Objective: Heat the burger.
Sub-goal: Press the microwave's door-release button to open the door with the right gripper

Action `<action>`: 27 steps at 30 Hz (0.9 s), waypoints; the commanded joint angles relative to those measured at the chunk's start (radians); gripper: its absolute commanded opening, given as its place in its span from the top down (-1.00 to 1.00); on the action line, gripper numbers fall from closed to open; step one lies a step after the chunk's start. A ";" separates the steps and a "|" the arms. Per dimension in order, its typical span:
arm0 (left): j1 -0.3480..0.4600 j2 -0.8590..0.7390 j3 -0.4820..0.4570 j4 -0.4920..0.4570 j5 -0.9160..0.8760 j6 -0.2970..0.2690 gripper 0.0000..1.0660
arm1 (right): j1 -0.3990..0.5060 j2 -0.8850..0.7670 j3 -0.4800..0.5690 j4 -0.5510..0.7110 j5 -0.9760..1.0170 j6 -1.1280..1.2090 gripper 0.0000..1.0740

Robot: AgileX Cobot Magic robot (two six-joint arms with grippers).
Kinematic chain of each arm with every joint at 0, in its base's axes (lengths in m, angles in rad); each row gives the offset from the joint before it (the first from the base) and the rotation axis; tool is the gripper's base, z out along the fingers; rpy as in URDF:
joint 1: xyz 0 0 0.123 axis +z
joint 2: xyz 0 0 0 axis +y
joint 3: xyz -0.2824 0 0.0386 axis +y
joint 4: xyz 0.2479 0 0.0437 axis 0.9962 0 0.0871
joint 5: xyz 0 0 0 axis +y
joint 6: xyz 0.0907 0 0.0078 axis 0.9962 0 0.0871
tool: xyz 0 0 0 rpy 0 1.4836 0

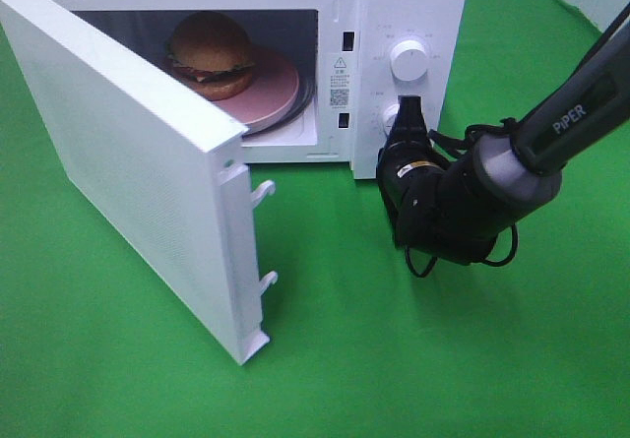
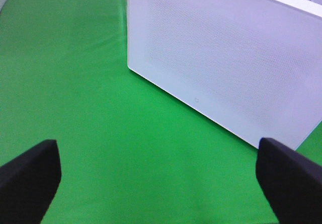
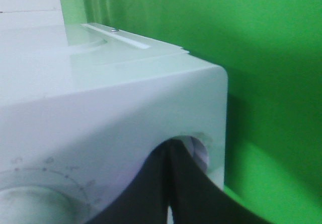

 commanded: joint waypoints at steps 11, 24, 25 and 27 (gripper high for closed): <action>0.000 -0.017 0.002 0.002 -0.009 -0.001 -0.83 | -0.015 -0.101 0.047 -0.083 0.052 0.029 1.00; 0.000 -0.017 0.002 0.003 -0.009 -0.001 -0.83 | -0.015 -0.241 0.177 -0.282 0.275 0.011 1.00; 0.000 -0.017 0.002 0.003 -0.009 -0.001 -0.83 | -0.015 -0.241 0.177 -0.282 0.275 0.011 1.00; 0.000 -0.017 0.002 0.003 -0.009 -0.001 -0.83 | -0.015 -0.263 0.192 -0.342 0.311 -0.010 1.00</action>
